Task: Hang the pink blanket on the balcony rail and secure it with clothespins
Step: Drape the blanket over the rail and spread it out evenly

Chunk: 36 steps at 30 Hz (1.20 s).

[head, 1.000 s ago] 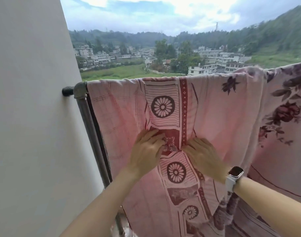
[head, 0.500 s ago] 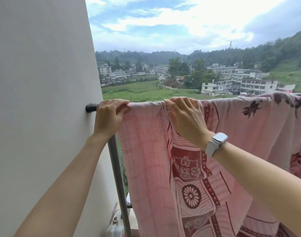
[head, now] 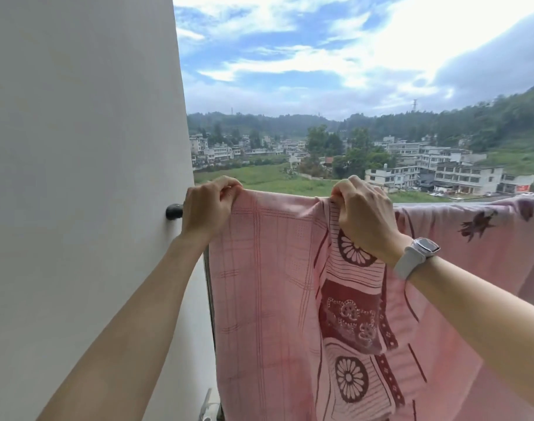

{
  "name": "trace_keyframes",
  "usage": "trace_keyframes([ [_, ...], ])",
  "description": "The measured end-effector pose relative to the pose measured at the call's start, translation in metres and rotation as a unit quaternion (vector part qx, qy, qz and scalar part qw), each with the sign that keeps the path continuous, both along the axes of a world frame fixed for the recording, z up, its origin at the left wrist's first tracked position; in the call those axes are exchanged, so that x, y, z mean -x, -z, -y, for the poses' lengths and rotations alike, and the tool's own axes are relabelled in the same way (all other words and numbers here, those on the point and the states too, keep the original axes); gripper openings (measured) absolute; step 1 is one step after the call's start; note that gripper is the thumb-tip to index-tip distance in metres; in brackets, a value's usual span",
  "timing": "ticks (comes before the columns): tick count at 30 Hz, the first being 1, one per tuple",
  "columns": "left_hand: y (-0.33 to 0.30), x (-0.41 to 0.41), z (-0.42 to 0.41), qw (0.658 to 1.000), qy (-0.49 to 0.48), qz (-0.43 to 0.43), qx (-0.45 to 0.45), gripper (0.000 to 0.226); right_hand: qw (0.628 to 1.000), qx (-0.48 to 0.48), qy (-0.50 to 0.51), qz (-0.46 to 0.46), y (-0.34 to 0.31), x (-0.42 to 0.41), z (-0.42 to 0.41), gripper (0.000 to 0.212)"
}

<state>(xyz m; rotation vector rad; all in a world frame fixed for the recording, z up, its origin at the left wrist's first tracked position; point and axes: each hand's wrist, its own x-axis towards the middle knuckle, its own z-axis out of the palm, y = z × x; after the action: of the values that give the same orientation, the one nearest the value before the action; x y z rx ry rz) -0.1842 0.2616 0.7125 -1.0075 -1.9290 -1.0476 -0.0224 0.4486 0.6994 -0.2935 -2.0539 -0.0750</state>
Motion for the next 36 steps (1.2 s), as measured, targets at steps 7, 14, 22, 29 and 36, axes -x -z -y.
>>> trace_keyframes([
  [7,0.025,0.016,0.030,0.946,0.188,0.258,-0.058,0.017,0.995,-0.078,-0.030,0.049,0.011,-0.009,-0.008,0.026],
  [14,0.023,0.017,0.020,0.982,-0.031,0.126,-0.134,0.015,0.996,-0.018,-0.091,-0.015,0.013,-0.002,-0.001,0.006],
  [22,0.026,-0.020,-0.004,0.992,-0.105,-0.047,-0.044,0.020,0.996,-0.080,-0.047,0.018,0.026,-0.035,-0.031,0.032],
  [29,0.034,-0.093,-0.093,0.980,0.029,-0.099,0.170,0.037,0.994,-0.086,0.038,0.054,0.036,-0.088,-0.071,0.035],
  [36,0.027,-0.171,-0.182,0.965,0.077,-0.101,0.228,0.048,0.974,-0.062,0.184,0.116,0.036,-0.191,-0.151,0.044],
])
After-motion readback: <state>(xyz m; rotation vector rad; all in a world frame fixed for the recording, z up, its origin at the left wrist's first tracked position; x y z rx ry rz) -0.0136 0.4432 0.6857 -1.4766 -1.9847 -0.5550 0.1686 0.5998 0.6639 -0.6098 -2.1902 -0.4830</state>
